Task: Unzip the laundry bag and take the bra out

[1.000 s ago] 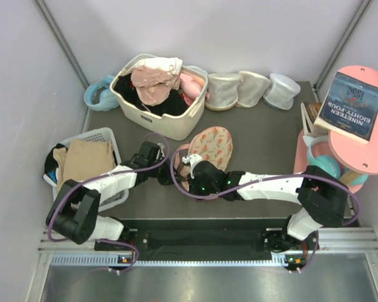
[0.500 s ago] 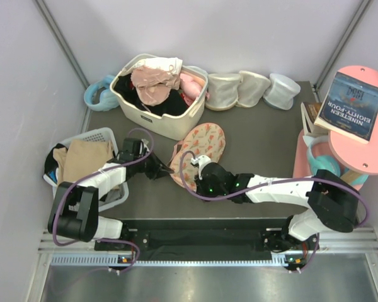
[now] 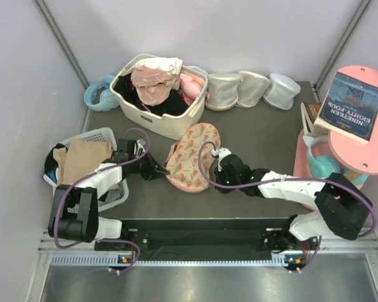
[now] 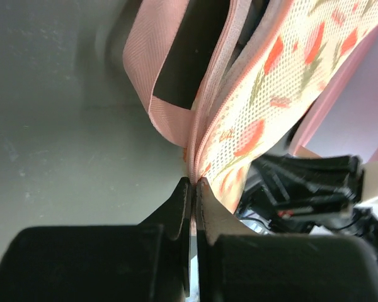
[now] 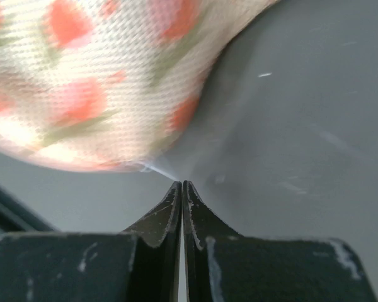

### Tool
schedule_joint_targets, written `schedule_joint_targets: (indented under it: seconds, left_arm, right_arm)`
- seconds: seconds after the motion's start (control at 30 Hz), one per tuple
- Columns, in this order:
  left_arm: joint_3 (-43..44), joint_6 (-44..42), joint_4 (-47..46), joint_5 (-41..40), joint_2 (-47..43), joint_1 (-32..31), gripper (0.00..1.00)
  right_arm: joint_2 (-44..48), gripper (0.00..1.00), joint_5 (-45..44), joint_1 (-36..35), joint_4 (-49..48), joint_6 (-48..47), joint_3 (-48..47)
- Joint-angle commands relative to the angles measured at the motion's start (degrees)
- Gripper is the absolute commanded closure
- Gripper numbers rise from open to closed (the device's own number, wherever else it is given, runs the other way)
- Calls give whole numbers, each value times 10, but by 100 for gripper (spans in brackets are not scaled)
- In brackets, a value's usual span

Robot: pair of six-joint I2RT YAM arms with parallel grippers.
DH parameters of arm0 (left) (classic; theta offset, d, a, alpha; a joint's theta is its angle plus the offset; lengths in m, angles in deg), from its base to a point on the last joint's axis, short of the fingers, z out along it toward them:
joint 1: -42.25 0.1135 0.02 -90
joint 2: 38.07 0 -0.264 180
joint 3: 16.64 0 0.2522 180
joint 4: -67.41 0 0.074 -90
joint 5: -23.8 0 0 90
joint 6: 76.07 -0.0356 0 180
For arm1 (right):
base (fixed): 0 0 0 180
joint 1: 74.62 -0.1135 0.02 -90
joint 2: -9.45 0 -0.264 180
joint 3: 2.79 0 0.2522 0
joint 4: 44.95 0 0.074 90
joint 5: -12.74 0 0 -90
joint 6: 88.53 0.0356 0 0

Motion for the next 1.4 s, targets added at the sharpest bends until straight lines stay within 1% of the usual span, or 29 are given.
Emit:
schedule_joint_targets:
  seconds: [0.0, 0.2, 0.43, 0.47, 0.6, 0.63, 0.67, 0.73, 0.77, 0.87, 0.9, 0.97, 1.0, 1.03, 1.07, 1.13, 1.2, 1.27, 1.37]
  left_arm:
    - [1, -39, 9, 6, -16, 14, 100]
    - [16, -65, 33, 5, -7, 16, 100]
    - [22, -68, 36, 7, -4, 16, 100]
    - [22, -70, 35, 8, -5, 15, 100]
    - [10, -69, 34, 19, -37, 9, 100]
    - [7, -69, 36, 18, -46, 7, 100]
    - [4, -69, 40, 18, -54, -2, 99]
    - [-6, -61, 44, 8, -79, -20, 93]
    - [-11, -57, 45, 3, -95, -44, 87]
    - [-10, -47, 55, -22, -112, -88, 66]
    - [-5, -47, 73, -27, -114, -91, 48]
    - [20, -62, 112, -57, -118, -91, 31]
    - [32, -75, 132, -71, -119, -91, 17]
    - [42, -81, 173, -81, -119, -91, 11]
    - [64, -86, 192, -93, -123, -91, 8]
    - [83, -88, 243, -140, -131, -90, 5]
    - [107, -83, 266, -194, -147, -88, 4]
    - [130, -79, 283, -219, -164, -86, 2]
    - [157, -66, 285, -262, -182, -82, 1]
  right_arm:
    - [-10, 100, -6, 47, 7, -53, -22]
    - [-61, 100, 11, 77, 7, -95, -67]
    - [-64, 100, 13, 79, 18, -102, -96]
    - [-63, 100, 26, 78, 21, -100, -102]
    - [-44, 100, 24, 79, 46, -77, -122]
    - [-34, 99, 22, 78, 50, -74, -127]
    - [-30, 94, 21, 76, 57, -74, -140]
    - [-24, 89, 17, 60, 79, -74, -168]
    - [-23, 84, -4, 52, 93, -76, -179]
    - [-25, 74, -7, 18, 105, -75, -217]
    - [-26, 72, -6, 8, 106, -71, -225]
    - [-32, 65, 10, -15, 102, -64, -241]
    - [-34, 63, 13, -23, 97, -61, -247]
    - [-40, 61, 28, -39, 93, -59, -252]
    - [-43, 57, 39, -47, 82, -59, -255]
    - [-55, 55, 47, -71, 74, -57, -261]
    - [-64, 49, 56, -85, 63, -56, -264]
    - [-77, 43, 57, -104, 50, -54, -265]
    - [-95, 39, 54, -122, 36, -52, -265]
